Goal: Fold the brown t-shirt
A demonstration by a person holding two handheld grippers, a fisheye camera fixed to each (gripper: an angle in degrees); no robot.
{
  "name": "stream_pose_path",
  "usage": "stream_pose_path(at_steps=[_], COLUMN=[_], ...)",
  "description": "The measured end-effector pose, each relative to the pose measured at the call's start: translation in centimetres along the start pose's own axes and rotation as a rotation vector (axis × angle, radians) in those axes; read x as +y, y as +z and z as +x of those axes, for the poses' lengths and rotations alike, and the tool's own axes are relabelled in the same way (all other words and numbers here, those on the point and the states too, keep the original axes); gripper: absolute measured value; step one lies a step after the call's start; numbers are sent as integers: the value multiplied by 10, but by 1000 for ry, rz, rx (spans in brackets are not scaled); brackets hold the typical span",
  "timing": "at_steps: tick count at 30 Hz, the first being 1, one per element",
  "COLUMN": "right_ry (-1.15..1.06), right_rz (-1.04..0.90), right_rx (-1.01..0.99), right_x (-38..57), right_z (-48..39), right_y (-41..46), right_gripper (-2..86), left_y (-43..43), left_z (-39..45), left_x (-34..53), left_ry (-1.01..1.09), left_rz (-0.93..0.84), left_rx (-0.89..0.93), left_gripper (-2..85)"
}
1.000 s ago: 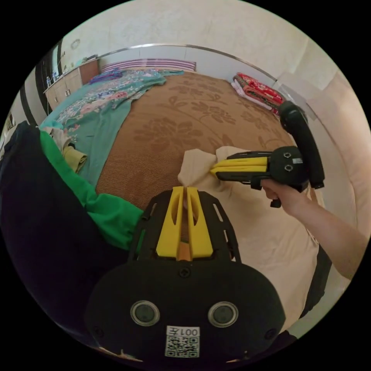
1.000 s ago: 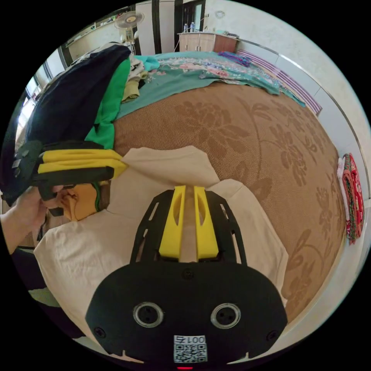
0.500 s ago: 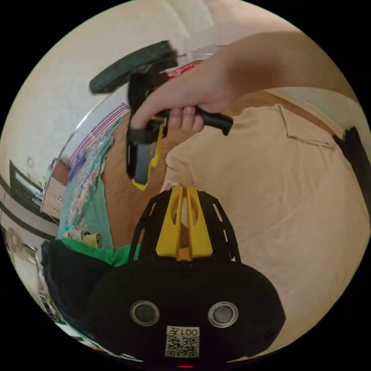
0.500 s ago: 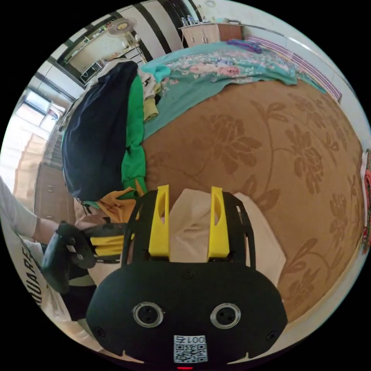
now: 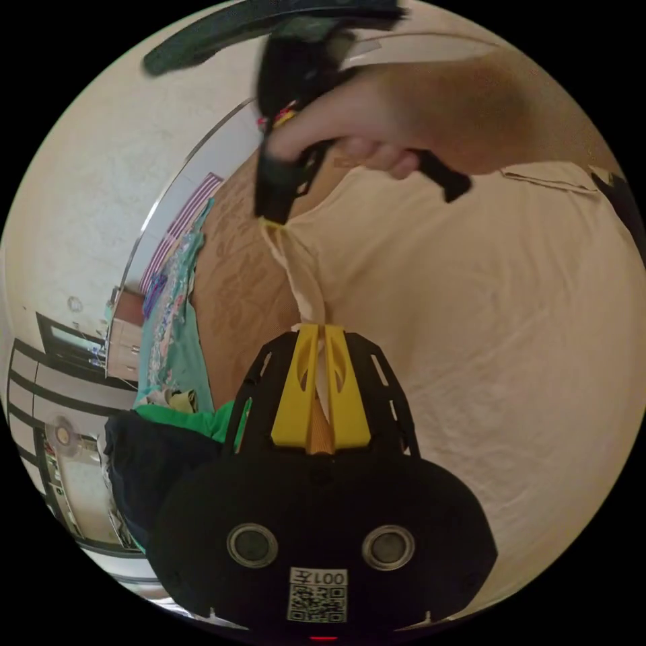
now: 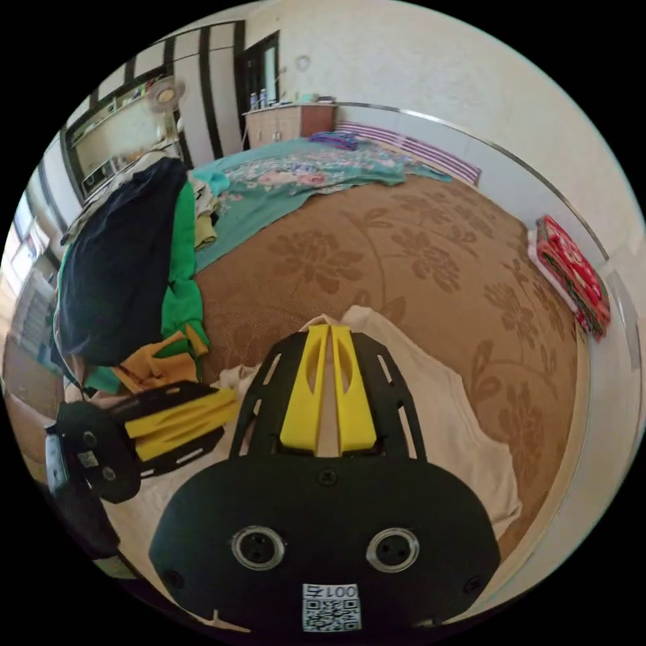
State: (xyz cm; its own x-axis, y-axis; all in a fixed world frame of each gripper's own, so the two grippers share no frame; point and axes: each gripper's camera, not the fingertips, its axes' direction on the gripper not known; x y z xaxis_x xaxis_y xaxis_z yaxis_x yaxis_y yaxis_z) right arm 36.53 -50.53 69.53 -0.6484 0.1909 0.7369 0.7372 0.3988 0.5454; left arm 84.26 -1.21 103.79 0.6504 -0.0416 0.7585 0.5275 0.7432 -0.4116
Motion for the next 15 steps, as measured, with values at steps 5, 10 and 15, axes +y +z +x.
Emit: stream_pose_path(at_steps=[5, 10, 15], right_ry=[102, 162, 165], right_rz=[-75, -171, -75], right_rx=[-13, -45, -141], right_x=[39, 52, 27], right_z=[30, 63, 89], right_y=[12, 20, 10], right_gripper=[16, 43, 90], left_y=[1, 10, 35], left_z=[-38, -88, -136], left_x=[24, 53, 68], left_ry=[-171, -362, -376], left_rz=[-11, -51, 1], left_rx=[104, 250, 393], left_gripper=[-7, 5, 45])
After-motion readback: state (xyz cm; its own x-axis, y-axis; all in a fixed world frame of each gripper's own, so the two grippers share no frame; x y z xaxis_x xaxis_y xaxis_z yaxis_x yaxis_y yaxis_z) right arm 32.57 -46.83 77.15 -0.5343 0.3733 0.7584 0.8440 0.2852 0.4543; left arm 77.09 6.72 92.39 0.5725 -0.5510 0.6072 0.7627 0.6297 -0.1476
